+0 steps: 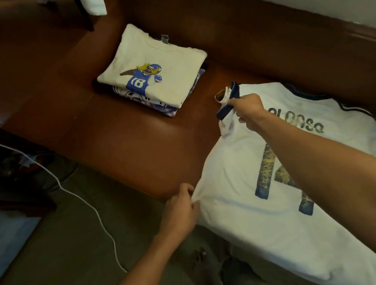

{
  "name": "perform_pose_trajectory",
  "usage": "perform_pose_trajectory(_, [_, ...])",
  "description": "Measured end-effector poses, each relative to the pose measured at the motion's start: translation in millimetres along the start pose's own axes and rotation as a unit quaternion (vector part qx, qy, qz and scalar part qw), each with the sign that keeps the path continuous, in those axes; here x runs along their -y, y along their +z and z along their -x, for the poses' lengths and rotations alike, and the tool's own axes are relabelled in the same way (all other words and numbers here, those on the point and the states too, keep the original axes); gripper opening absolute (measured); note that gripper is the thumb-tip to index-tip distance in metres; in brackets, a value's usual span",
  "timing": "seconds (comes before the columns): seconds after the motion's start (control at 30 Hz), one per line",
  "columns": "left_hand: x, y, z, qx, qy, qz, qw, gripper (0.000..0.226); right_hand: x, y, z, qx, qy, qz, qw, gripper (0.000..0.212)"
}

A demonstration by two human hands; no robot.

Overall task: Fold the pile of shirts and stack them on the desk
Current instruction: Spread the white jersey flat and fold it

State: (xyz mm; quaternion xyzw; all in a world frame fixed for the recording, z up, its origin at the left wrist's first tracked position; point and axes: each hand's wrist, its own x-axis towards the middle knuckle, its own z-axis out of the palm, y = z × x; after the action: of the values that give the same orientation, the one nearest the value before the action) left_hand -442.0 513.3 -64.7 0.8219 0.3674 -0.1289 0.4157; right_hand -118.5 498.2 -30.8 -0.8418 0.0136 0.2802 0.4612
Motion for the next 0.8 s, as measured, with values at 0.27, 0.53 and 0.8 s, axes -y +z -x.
perform_pose_trajectory(0.27, [9, 16, 5, -0.073, -0.070, -0.077, 0.992, 0.011, -21, -32, 5, -0.045, 0.090, -0.046, 0.994, 0.041])
perform_pose_trajectory(0.53, [11, 37, 5, -0.135, -0.071, -0.029, 0.988, 0.008, -29, -59, -13, -0.004, 0.120, -0.059, 0.991, 0.038])
perform_pose_trajectory(0.8, [-27, 53, 38, -0.223, -0.026, -0.028, 0.974, 0.009, -33, -114, -17, 0.016, 0.095, -0.173, 0.980, 0.011])
